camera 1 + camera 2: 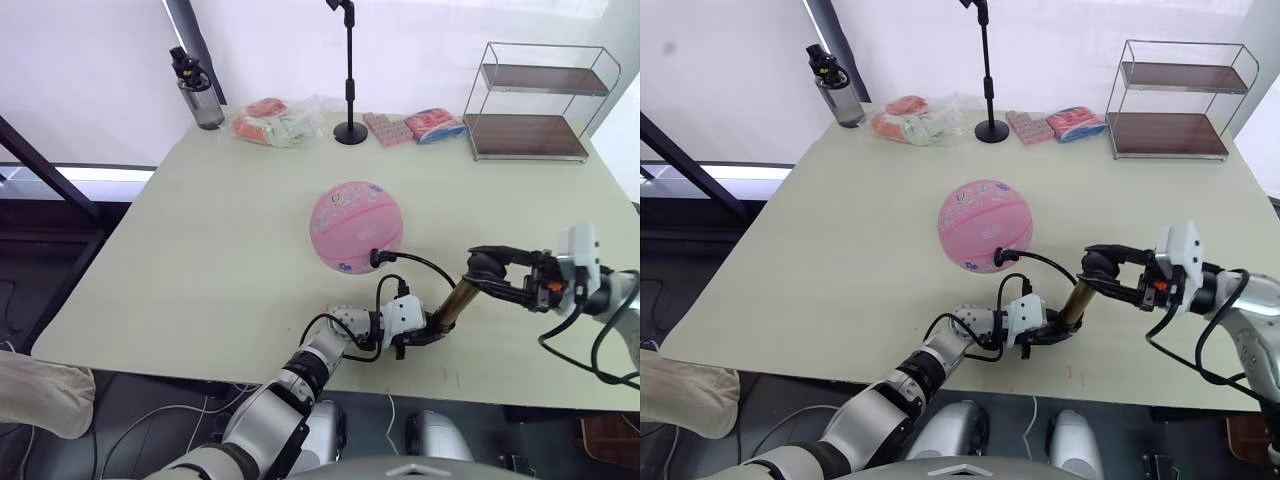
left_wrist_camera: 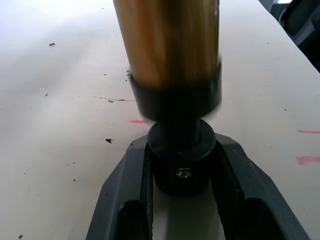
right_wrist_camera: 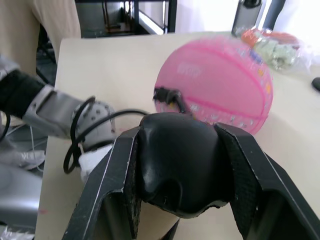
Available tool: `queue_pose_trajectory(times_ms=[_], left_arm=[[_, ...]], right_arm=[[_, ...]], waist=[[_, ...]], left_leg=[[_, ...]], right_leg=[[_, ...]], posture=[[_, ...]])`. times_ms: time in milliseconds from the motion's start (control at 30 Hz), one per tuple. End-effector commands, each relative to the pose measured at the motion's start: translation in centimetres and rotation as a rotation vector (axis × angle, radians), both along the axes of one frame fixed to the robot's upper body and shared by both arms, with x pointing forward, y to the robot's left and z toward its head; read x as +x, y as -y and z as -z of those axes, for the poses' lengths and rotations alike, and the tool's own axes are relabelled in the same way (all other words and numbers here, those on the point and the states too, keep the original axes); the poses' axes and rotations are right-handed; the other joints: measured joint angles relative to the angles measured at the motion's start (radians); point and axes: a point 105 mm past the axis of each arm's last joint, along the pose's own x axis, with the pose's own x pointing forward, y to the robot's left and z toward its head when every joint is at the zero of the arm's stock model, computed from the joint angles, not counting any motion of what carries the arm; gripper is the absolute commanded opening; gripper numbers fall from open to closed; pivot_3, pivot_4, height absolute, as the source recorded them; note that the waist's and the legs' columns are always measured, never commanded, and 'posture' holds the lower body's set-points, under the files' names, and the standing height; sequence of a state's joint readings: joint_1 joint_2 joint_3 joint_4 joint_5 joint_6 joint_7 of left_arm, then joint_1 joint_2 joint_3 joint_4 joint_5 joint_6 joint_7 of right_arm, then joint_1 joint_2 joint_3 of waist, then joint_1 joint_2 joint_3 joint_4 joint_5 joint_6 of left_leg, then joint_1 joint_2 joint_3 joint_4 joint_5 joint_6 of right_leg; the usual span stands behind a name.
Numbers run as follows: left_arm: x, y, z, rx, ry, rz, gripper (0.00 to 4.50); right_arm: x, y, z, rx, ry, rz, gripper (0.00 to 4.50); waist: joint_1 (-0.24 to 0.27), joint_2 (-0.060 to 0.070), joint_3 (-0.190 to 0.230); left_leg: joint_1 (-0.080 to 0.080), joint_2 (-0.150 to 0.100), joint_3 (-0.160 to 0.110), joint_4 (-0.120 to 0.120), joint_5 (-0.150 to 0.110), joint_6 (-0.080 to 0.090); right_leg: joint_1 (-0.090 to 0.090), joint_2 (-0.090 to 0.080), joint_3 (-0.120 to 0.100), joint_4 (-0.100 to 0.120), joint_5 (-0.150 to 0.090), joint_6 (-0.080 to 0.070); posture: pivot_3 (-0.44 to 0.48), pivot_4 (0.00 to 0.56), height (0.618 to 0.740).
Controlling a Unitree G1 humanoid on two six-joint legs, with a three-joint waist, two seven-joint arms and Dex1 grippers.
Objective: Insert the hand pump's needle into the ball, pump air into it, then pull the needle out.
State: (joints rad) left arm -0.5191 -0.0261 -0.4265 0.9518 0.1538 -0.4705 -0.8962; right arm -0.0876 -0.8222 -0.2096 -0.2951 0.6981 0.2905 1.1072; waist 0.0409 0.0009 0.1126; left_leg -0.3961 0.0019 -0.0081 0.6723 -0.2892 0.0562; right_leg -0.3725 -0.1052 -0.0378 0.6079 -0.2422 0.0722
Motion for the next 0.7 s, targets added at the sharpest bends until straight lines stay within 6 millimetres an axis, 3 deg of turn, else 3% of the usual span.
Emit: queue_pose_trajectory(times_ms=[33, 400, 700], left_arm=[[-2.6, -2.3, 4.8, 0.167, -0.137, 0.013, 1.12], [-2.6, -2.3, 4.8, 0.170, -0.135, 0.018, 1.12], [-2.6, -2.4, 4.9, 0.171, -0.135, 0.018, 1.12]], right_arm=[[-0.5, 0.8, -5.7, 0.035, 0.147, 0.012, 1.71], [-1.4, 1.4, -11.7, -0.005, 0.239, 0.023, 1.71], [-1.3, 0.9, -11.9, -0.003, 0.258, 0.023, 1.71]], waist=[[0.000, -0.001, 0.001], [0.000, 0.000, 0.004], [-0.001, 0.000, 0.004]], left_leg=[[0.000, 0.000, 0.000, 0.000, 0.000, 0.000], [0.000, 0.000, 0.000, 0.001, 0.000, 0.000], [0.000, 0.000, 0.000, 0.001, 0.000, 0.000]], right_leg=[[0.000, 0.000, 0.000, 0.000, 0.000, 0.000], [0.000, -0.001, 0.000, 0.000, 0.000, 0.000], [0.000, -0.001, 0.000, 0.000, 0.000, 0.000]], posture=[[0.000, 0.150, 0.736], [0.000, 0.150, 0.736], [0.000, 0.150, 0.736]])
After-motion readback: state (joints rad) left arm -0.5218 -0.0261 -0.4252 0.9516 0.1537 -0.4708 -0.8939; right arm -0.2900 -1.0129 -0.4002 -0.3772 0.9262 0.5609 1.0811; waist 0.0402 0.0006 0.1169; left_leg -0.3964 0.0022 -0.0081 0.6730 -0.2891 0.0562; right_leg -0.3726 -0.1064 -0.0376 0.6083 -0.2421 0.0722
